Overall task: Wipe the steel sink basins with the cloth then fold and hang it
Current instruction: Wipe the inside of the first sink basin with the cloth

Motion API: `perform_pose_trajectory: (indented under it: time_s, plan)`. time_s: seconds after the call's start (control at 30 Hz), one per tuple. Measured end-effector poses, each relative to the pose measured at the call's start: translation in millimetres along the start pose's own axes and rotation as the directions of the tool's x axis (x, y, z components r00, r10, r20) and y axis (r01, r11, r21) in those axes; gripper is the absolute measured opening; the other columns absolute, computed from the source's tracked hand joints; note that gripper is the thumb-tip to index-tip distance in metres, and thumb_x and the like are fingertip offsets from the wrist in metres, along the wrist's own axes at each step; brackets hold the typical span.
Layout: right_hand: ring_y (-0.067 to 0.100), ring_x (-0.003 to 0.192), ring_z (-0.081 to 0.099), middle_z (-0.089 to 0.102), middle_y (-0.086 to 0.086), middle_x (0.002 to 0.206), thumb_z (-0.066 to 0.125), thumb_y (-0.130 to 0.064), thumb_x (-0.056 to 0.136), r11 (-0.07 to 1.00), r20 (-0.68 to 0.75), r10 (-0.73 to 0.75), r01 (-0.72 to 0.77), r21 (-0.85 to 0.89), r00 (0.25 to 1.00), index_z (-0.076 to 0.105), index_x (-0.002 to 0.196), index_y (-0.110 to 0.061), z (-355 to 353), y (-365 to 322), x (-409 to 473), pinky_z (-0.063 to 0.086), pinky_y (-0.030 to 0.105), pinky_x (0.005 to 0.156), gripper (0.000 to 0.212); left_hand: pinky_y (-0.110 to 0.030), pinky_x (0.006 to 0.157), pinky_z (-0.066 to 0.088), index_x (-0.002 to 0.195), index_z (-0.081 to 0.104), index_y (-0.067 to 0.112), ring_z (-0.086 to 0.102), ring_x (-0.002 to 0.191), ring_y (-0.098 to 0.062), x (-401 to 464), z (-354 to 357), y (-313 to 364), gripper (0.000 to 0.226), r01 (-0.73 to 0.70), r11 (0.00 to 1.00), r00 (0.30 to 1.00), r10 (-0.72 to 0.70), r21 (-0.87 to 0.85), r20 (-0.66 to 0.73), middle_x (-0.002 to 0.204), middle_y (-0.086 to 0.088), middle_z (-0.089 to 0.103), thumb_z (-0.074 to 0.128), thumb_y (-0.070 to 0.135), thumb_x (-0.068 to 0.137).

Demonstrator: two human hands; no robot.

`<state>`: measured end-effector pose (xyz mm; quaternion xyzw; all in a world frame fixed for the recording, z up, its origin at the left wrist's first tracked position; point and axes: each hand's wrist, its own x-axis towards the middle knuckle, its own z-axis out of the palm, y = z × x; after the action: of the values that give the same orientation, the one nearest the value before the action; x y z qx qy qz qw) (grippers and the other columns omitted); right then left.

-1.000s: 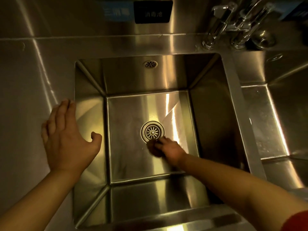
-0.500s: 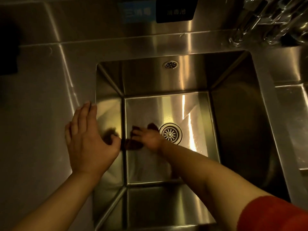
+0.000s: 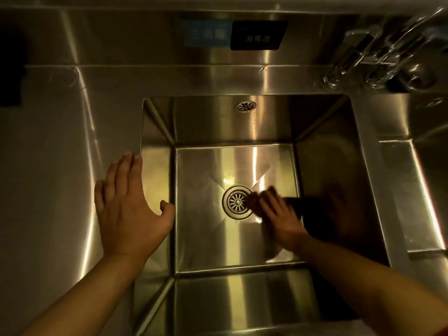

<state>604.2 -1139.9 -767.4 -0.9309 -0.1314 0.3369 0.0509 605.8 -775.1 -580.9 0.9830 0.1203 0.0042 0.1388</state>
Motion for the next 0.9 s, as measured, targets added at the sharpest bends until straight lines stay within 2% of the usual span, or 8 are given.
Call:
perform_pose_trajectory:
  time_s: [0.07, 0.17, 0.23, 0.3, 0.47, 0.6, 0.8, 0.9]
  plan:
    - [0.031, 0.154, -0.022, -0.028, 0.002, 0.166, 0.046, -0.015, 0.096, 0.966, 0.078, -0.247, 0.251, -0.053, 0.966, -0.006, 0.162, -0.035, 29.2, -24.3, -15.7, 0.006, 0.063, 0.123, 0.087, -0.053, 0.126, 0.017, 0.162, 0.025, 0.019, 0.018, 0.159, -0.025, -0.6, -1.6, 0.8, 0.098, 0.003, 1.0, 1.0, -0.003, -0.015, 0.002, 0.171, -0.003, 0.024, 0.06, 0.045, 0.075]
    - [0.032, 0.156, -0.012, -0.011, -0.001, 0.171, 0.048, -0.023, 0.102, 0.795, 0.208, -0.572, 0.598, -0.097, 0.794, 0.008, 0.163, -0.037, 56.0, -70.8, -8.6, 0.001, 0.065, 0.122, 0.074, -0.052, 0.126, 0.017, 0.163, 0.026, 0.019, 0.017, 0.159, -0.024, -0.8, -2.5, 0.8, 0.098, 0.005, 1.0, 1.0, -0.005, -0.008, 0.01, 0.171, -0.002, 0.024, 0.061, 0.045, 0.075]
    - [0.032, 0.157, -0.007, -0.004, -0.001, 0.172, 0.051, -0.027, 0.103, 0.678, 0.256, -0.685, 0.726, -0.117, 0.681, 0.016, 0.163, -0.034, 60.1, -107.3, 12.5, 0.0, 0.065, 0.123, 0.069, -0.051, 0.126, 0.015, 0.163, 0.025, 0.019, 0.016, 0.159, -0.023, -0.6, -1.6, 0.5, 0.098, 0.01, 1.0, 1.0, -0.01, 0.001, 0.012, 0.171, -0.001, 0.023, 0.061, 0.045, 0.075]
    - [0.032, 0.157, -0.005, -0.003, 0.001, 0.172, 0.052, -0.027, 0.103, 0.64, 0.229, -0.72, 0.755, -0.146, 0.655, 0.016, 0.163, -0.033, 54.7, -139.0, 40.0, 0.002, 0.063, 0.124, 0.07, -0.052, 0.127, 0.015, 0.163, 0.025, 0.02, 0.016, 0.159, -0.022, -0.4, 0.1, 0.2, 0.098, 0.014, 1.0, 1.0, -0.014, -0.002, 0.009, 0.171, 0.0, 0.023, 0.061, 0.045, 0.075]
    - [0.031, 0.157, -0.009, -0.009, 0.001, 0.171, 0.045, -0.012, 0.102, 0.843, 0.003, -0.536, 0.536, -0.046, 0.844, 0.01, 0.163, -0.034, 14.3, -174.1, 102.1, 0.001, 0.058, 0.125, 0.074, -0.053, 0.127, 0.015, 0.163, 0.025, 0.02, 0.015, 0.16, -0.022, -0.9, 1.2, -1.9, 0.1, 0.0, 1.0, 1.0, 0.0, -0.001, 0.01, 0.172, 0.001, 0.022, 0.063, 0.047, 0.074]
    - [0.024, 0.158, -0.01, -0.009, -0.001, 0.171, 0.043, -0.013, 0.104, 0.937, -0.191, -0.334, 0.347, 0.038, 0.923, 0.011, 0.163, -0.034, -31.7, -138.9, 123.2, 0.002, 0.053, 0.126, 0.07, -0.052, 0.127, 0.014, 0.164, 0.024, 0.022, 0.014, 0.16, -0.021, -0.2, 0.3, -2.1, 0.1, 0.002, 1.0, 1.0, -0.002, -0.015, 0.02, 0.172, 0.001, 0.021, 0.061, 0.048, 0.075]
    - [0.028, 0.157, 0.008, -0.005, 0.005, 0.171, 0.05, -0.022, 0.103, 0.949, -0.255, 0.225, -0.152, 0.278, 0.94, 0.016, 0.163, -0.027, -79.2, -23.4, 95.2, 0.019, 0.047, 0.124, 0.069, -0.052, 0.127, 0.015, 0.163, 0.025, 0.02, 0.017, 0.159, -0.024, -1.0, -0.2, -0.6, 0.099, 0.014, 1.0, 1.0, -0.014, -0.027, 0.001, 0.171, -0.001, 0.024, 0.061, 0.044, 0.074]
    - [0.035, 0.157, 0.006, -0.012, 0.008, 0.17, 0.044, -0.022, 0.106, 0.928, -0.189, 0.313, -0.257, 0.27, 0.931, 0.008, 0.164, -0.026, -63.6, -1.5, 60.7, 0.015, 0.047, 0.125, 0.068, -0.052, 0.125, 0.016, 0.163, 0.025, 0.021, 0.018, 0.158, -0.024, -0.6, 0.2, -0.8, 0.099, 0.01, 1.0, 1.0, -0.01, -0.019, -0.002, 0.17, -0.001, 0.025, 0.06, 0.046, 0.074]
